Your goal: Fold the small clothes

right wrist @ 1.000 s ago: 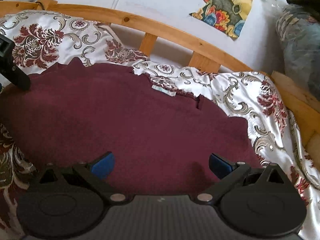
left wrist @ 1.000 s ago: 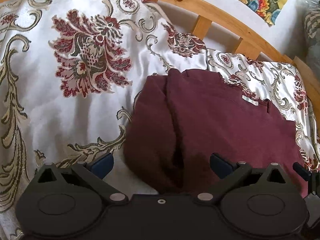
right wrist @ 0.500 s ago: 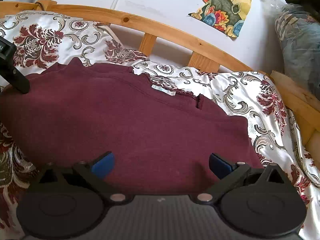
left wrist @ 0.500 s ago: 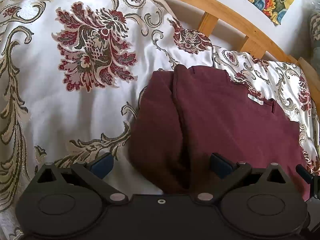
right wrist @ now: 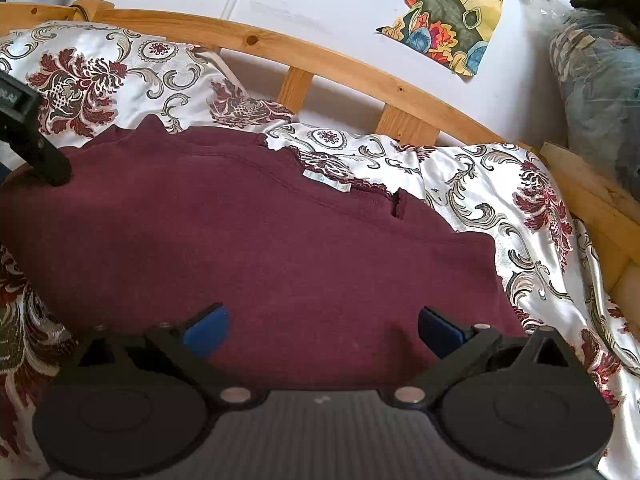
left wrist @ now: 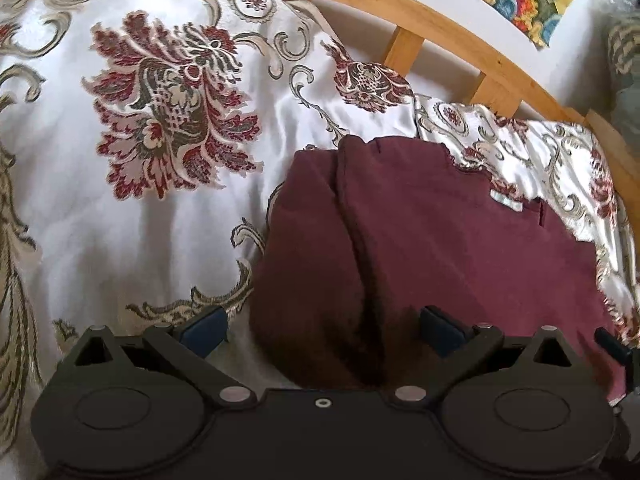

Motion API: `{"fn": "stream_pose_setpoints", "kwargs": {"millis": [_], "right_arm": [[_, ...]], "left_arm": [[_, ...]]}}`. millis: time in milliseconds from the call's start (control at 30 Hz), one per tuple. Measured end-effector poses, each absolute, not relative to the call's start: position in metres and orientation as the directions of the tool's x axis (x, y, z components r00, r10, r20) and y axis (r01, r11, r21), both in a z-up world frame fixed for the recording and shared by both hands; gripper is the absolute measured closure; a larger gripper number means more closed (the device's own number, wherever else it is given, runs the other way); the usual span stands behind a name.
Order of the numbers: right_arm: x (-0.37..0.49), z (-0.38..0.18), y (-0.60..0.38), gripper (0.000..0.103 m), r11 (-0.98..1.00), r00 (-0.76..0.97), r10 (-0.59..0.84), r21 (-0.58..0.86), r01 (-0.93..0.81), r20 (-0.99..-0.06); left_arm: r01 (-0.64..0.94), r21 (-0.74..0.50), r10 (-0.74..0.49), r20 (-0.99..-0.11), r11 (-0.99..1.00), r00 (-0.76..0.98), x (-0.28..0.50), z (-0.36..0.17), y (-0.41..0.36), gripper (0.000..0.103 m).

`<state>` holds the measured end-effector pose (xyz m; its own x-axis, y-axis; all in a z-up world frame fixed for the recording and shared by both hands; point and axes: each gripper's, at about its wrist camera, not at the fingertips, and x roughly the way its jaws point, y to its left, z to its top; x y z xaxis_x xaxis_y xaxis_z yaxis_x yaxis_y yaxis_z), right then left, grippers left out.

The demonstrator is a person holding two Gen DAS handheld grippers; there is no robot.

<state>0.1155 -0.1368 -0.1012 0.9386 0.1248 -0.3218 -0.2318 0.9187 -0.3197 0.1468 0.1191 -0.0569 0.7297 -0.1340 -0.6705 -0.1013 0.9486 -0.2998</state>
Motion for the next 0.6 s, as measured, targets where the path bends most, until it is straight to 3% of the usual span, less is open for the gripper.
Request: {"fn": "stream_pose_setpoints", "kwargs": {"millis": [167, 333, 433, 500, 600], "right_arm": [[0.115, -0.101, -0.137, 0.000, 0.919, 0.939, 0.125, -0.319, -0.232, -0.322], [0.115, -0.102, -0.137, 0.000, 0.919, 0.939, 0.125, -0.318, -0.231, -0.321], [0.115, -0.102, -0.137, 0.000, 0.920, 0.938, 0.126, -0.315, -0.232, -0.322], [0.115, -0.102, -0.137, 0.000, 0.921, 0.938, 0.127, -0.312, -0.232, -0.322], [0.115, -0.101, -0.137, 0.000, 0.922, 0.938, 0.127, -0.311, -0.231, -0.322]], "left_arm": [[-0.033, -0.215, -0.122, -0.667, 0.976, 0.735, 0.155, -0.061, 0.117, 0.001], [-0.007, -0.230, -0.149, -0.650, 0.973, 0.745, 0.160, -0.062, 0.121, 0.005], [-0.015, -0.265, -0.165, -0.641, 0.964, 0.750, 0.158, -0.058, 0.125, 0.019], [-0.012, -0.298, -0.189, -0.638, 0.955, 0.747, 0.157, -0.056, 0.126, 0.036], [-0.032, -0.311, -0.194, -0.665, 0.950, 0.721, 0.159, -0.056, 0.121, 0.049]]}}
